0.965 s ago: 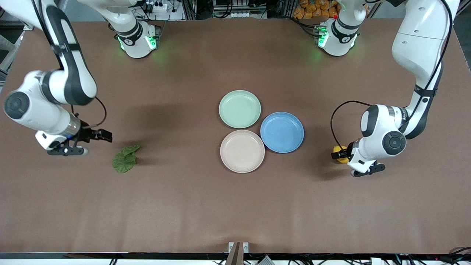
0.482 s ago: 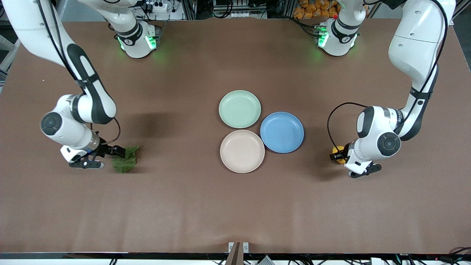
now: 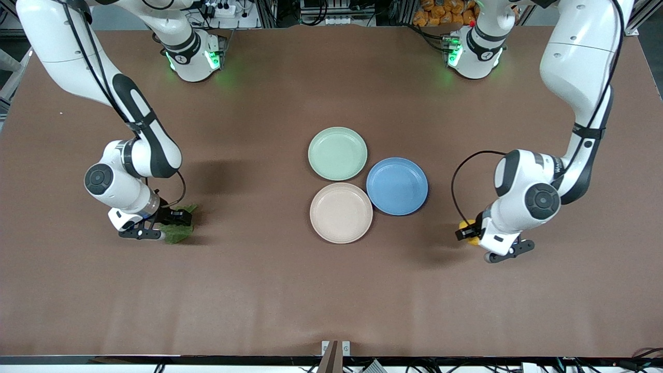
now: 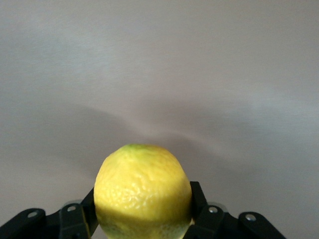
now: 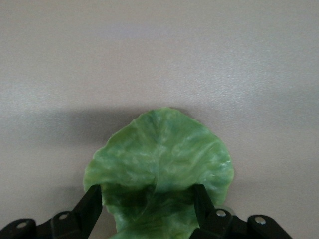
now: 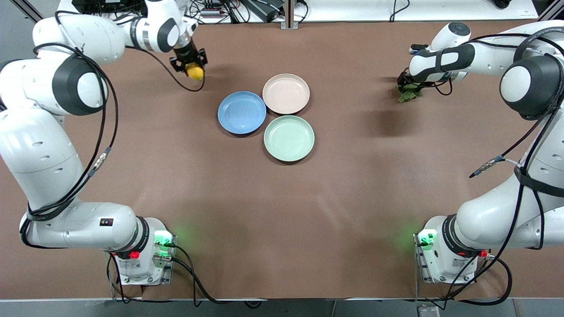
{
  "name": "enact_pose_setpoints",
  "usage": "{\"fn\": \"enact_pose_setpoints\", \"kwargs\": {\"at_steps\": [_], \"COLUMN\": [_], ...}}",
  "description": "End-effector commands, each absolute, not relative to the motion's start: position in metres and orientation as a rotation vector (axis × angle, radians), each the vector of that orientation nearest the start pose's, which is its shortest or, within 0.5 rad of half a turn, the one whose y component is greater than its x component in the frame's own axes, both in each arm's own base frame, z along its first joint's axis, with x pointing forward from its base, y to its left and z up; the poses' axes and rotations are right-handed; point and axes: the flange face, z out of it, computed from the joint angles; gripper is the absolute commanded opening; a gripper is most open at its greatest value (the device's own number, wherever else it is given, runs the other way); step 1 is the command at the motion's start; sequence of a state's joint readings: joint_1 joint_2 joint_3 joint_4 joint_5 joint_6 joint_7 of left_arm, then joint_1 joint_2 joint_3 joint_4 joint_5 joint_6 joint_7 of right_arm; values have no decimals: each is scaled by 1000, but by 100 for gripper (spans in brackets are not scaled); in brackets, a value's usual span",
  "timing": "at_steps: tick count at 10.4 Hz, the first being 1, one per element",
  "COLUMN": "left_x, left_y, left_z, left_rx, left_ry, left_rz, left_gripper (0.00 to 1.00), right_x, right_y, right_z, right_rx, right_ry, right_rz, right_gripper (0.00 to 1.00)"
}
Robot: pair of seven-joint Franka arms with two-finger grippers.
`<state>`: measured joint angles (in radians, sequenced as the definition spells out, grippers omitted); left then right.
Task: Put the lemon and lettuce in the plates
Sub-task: 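Carry the lemon to the cream plate while the right gripper carries lettuce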
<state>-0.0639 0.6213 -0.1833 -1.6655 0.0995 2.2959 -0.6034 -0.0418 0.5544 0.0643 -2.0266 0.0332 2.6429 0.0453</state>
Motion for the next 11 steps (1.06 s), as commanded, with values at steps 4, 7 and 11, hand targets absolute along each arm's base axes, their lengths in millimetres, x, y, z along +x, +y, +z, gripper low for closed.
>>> {"fn": "enact_pose_setpoints", "kwargs": {"at_steps": [4,7,11], "left_x": [678,676,661], "left_y": [-211,-279,-338], "left_z": [276,271,262], "left_rx": [-3144,-3167,-3226], "left_ry": [-617,-728,-854], "left_rz": [-120,-176,-294], "left_gripper": [0,0,0], "right_x": [609,621,617], "right_y": [27,64,172], "right_z": [194,257,336], "right_rx": [-3096,-3102,-3057], "right_ry": [54,135,277], "right_rz": [-124,27,70], "right_gripper": [0,0,0]}}
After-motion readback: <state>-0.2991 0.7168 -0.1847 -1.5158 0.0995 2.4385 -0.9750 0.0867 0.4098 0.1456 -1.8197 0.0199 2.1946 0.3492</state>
